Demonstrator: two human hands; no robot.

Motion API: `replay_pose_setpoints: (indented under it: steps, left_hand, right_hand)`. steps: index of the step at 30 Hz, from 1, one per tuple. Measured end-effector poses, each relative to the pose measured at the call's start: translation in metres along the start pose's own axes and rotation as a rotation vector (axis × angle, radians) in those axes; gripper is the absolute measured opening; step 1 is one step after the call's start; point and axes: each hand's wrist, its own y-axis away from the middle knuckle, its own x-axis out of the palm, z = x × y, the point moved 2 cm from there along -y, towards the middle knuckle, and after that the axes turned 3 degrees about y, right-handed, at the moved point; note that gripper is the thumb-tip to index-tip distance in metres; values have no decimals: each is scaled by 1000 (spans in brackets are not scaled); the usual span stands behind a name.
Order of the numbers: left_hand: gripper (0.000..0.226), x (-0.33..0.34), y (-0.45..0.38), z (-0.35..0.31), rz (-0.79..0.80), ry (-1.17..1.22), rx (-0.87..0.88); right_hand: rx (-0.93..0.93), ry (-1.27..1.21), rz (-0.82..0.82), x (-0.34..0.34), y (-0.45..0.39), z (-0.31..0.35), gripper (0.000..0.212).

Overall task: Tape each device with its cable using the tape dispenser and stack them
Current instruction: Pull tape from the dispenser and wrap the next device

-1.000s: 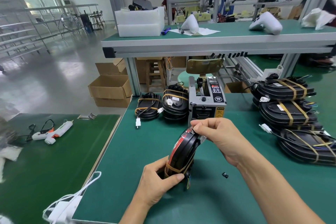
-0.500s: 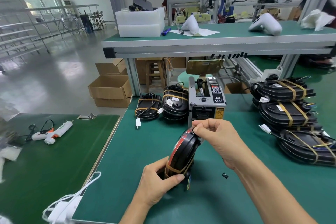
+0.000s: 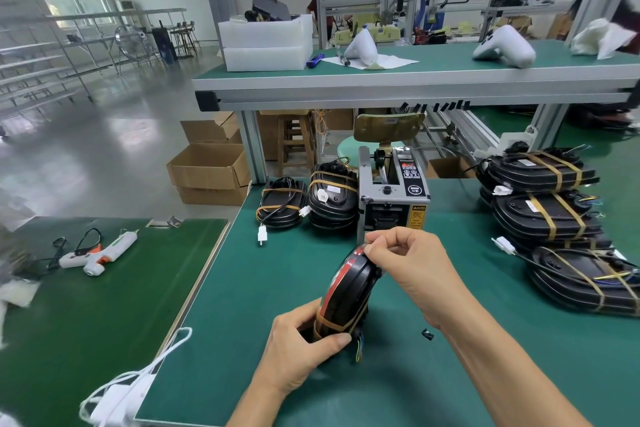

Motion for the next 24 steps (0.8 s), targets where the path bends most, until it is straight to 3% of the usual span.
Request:
replay_pose_setpoints:
  steps: [8, 10, 13, 18, 24]
  left_hand:
    - [45, 1, 0, -4, -2, -8, 7]
    - [44, 1, 0, -5, -6, -16, 8]
    - [44, 2, 0, -5, -6, -16, 17]
    - [47, 0, 0, -1, 6, -51, 7]
    - [53, 0, -1, 3, 37, -101, -13]
  right_hand:
    - [18, -30, -50, 2, 2, -3, 4]
    - [24, -61, -70, 5, 2, -3, 17]
    - [21, -107, -79, 10, 4, -3, 11]
    - [28, -78, -155, 17, 6, -6, 22]
    - [-59, -53, -66, 15, 15, -8, 21]
